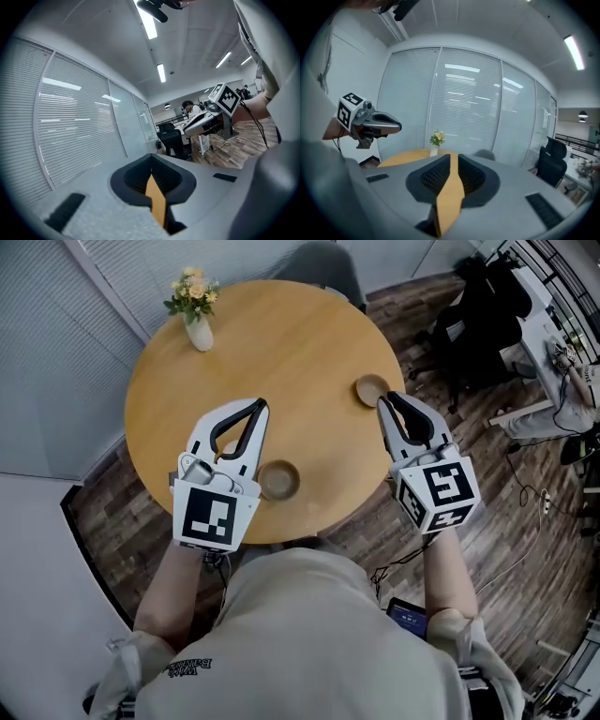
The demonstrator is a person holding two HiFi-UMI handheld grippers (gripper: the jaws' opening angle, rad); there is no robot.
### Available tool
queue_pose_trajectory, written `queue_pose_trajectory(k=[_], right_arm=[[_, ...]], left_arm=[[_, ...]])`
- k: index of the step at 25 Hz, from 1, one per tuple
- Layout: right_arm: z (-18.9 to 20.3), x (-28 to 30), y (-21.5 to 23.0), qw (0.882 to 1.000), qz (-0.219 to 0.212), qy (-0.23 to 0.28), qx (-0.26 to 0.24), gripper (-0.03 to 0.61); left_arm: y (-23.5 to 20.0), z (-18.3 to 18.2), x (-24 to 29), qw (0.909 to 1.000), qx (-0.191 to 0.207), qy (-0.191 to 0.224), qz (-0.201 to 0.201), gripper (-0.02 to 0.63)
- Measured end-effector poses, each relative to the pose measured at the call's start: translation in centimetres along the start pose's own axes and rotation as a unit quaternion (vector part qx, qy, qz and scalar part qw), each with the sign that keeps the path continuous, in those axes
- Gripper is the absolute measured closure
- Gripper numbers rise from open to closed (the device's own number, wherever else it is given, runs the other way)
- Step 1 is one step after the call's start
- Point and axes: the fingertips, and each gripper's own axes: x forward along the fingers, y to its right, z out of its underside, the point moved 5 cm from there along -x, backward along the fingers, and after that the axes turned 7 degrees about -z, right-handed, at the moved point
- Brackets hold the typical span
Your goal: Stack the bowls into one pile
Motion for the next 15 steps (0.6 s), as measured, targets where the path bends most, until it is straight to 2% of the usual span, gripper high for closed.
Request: queue_pose_trajectory(k=[5, 8, 15], right_arm=[[2.6, 1.5, 2.0, 0.999, 0.0, -0.044, -0.001, 0.514], [4.4, 2.7, 2.9, 0.997, -0.008, -0.075, -0.013, 0.457], [7.8, 4.8, 4.6, 0.992, -0.028, -0.125, -0.009, 0.443]], left_arm=[[1.1, 0.6, 3.2, 0.9993, 0.021, 0.003, 0.032, 0.592], [1.7, 1.4, 5.0, 0.9987, 0.027, -0.007, 0.043, 0.592], [3.4, 3.8, 8.7, 0.9969, 0.018, -0.05, 0.059, 0.592]])
